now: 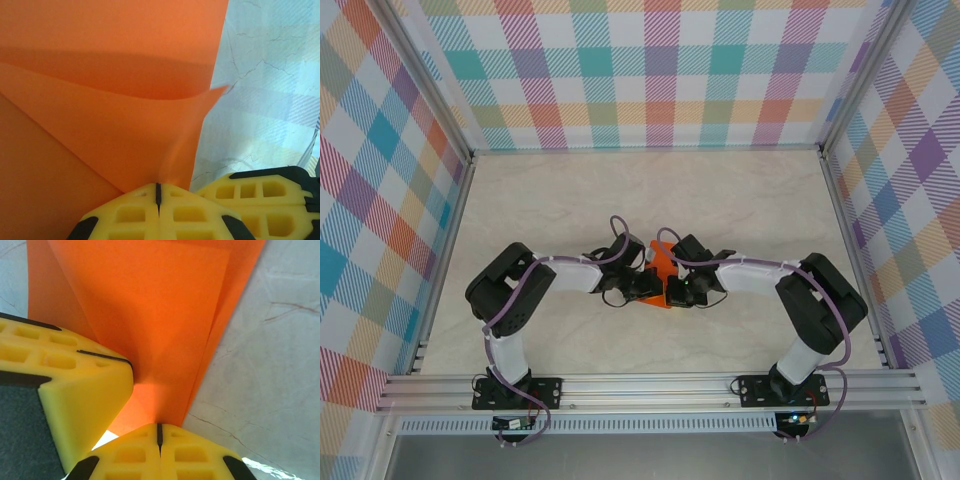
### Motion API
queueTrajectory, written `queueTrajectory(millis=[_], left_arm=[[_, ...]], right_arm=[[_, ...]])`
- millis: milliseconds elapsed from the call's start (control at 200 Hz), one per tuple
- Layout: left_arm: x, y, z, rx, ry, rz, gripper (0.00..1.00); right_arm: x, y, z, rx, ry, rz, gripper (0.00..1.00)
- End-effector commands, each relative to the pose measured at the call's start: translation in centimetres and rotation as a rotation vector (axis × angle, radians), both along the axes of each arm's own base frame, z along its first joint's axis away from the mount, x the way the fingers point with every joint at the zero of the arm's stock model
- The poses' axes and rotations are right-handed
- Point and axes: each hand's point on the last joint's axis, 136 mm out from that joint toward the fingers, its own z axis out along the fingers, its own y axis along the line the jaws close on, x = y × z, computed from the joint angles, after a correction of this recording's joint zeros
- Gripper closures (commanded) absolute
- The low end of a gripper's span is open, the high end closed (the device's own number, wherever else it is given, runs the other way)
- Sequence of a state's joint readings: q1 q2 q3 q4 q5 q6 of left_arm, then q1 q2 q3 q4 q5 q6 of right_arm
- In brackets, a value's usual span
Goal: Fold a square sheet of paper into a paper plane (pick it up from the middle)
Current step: Fold the triangle a second time at the center of the table.
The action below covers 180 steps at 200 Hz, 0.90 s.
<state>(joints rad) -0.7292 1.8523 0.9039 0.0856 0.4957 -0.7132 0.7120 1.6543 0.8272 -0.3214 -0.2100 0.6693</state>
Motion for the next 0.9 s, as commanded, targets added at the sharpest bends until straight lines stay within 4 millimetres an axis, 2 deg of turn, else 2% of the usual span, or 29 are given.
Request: queueTrajectory(millis=[0,290,390,665,895], left_arm=[[0.2,1.6,-2.6,0.139,0.004,0.030,1.00],[2.8,2.9,-2.1,0.180,-0.032,0.063,0.99],[3.7,3.3,-2.5,0.179,-0.021,0.068,0.99],[6.4,5.0,-2.9,0.183,-0.014,0.106,0.99],[8.6,6.4,-2.1,0.189,-0.046,0.147,0.99]], right_arm=[[-2.8,-3.2,-3.5,-0.161,0.115,0.010,0.96],[-4.2,-5.5,-4.8,-0.272,0.163,0.016,0.96],[-4.7,-6.1,-5.3,-0.295,0.179,0.019,0.96],[-5.0,-6.4,-5.5,-0.300,0.186,0.013,0.96],[-4.9,-6.5,-5.3,-0.311,0.181,0.012,0.96]])
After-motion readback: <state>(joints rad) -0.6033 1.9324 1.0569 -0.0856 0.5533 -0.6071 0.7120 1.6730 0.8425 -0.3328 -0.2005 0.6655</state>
